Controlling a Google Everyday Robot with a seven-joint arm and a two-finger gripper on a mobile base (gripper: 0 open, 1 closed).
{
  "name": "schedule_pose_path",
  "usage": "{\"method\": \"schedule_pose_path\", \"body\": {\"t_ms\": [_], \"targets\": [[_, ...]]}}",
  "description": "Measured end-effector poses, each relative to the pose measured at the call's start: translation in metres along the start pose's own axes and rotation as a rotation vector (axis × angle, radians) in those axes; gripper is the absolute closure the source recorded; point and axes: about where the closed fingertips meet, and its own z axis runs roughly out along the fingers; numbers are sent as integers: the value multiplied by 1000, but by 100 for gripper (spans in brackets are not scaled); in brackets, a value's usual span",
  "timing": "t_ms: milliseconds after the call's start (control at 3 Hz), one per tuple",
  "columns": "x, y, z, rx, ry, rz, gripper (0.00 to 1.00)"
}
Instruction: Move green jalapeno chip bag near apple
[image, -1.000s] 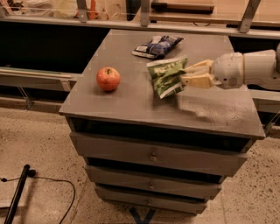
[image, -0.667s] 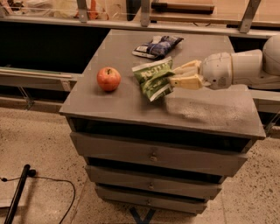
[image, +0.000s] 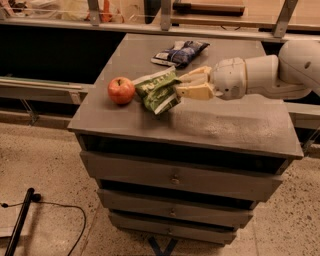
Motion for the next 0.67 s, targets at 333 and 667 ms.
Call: {"method": "schedule_pose_path", "body": {"t_ms": [333,667], "targets": [[-1,-4,5,12,-7,4,58],[-1,-8,7,21,-5,0,35]]}}
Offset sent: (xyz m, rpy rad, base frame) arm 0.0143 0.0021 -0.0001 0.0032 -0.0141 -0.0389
